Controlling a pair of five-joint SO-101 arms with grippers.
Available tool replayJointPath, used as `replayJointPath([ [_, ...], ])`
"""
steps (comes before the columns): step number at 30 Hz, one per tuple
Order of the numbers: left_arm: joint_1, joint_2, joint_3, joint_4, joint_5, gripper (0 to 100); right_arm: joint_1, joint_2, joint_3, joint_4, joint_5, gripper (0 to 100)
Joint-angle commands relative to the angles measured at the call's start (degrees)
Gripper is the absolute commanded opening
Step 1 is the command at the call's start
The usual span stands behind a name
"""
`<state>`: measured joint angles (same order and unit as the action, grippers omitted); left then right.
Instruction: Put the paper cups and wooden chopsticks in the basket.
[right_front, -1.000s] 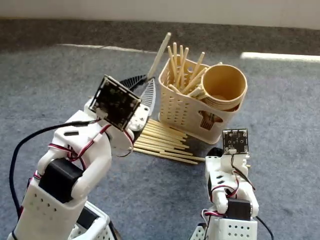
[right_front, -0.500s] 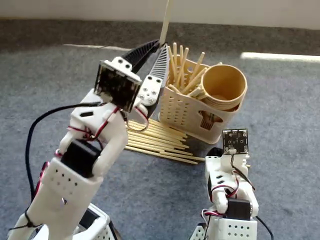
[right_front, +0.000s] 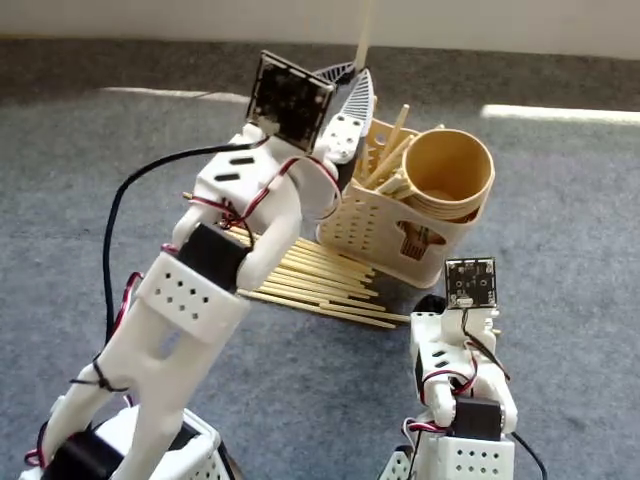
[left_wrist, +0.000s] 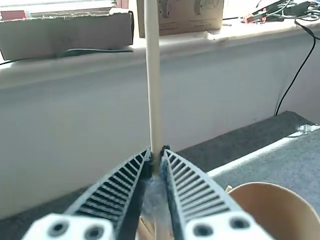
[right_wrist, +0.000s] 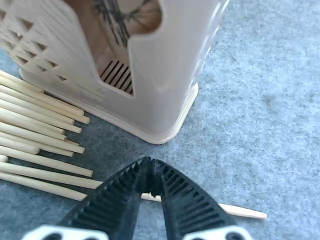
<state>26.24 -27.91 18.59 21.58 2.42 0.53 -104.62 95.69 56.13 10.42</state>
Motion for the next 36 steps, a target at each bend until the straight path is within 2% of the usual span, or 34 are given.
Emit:
replayJointPath([
  [1, -0.31, 1.63, -3.3, -1.32, 0.44, 1, 1.71, -0.57, 7.69, -0.04, 0.53, 1.2],
  [6, -2.24, 3.82, -3.3, -0.88, 3.52, 3, 1.71, -0.57, 7.69, -0.04, 0.53, 1.2],
  [10, -3.03, 4.18, -5.58, 6.51, 6.07, 9, 1.71, -0.57, 7.69, -0.04, 0.53, 1.2],
  [14, -3.12, 4.09, -8.92, 13.54, 5.89, 10, 1.71, -0.57, 7.69, -0.04, 0.53, 1.2],
  [27, -2.86, 3.47, -9.36, 23.12, 6.07, 9, 1.71, -0.57, 7.69, -0.04, 0.53, 1.2],
  [36, -2.68, -6.73, -8.84, 32.53, 5.8, 9, 1.71, -0.57, 7.69, -0.04, 0.53, 1.2],
])
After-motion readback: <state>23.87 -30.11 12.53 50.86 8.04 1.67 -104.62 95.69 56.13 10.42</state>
